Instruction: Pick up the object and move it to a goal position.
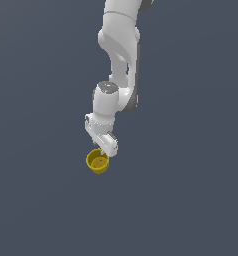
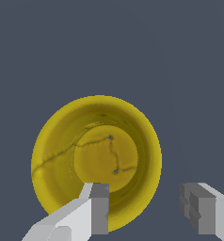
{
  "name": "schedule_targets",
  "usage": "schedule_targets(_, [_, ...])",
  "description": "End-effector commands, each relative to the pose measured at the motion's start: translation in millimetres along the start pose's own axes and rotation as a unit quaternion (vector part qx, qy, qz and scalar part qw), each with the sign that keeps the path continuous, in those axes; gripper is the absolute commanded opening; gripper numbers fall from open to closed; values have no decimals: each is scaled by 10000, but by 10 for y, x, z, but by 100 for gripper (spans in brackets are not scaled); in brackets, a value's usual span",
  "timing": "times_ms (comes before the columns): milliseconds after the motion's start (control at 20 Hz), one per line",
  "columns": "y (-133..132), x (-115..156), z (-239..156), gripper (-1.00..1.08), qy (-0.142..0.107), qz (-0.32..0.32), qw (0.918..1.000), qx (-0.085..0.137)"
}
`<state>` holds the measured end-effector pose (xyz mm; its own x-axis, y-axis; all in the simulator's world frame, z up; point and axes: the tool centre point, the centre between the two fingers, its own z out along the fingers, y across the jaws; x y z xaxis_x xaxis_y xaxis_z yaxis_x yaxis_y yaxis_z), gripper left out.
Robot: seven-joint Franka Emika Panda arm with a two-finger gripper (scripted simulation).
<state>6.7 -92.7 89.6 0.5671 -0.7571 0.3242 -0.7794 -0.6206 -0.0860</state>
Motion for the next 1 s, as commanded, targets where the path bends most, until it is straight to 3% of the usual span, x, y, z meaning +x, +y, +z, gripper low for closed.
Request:
schedule_targets(0, [36,26,24,28,86,199,9998,15])
schedule_targets(400, [94,66,59,28,218,506,9985,42])
schedule_targets(950, [98,68,235,28,214,514,9984,44])
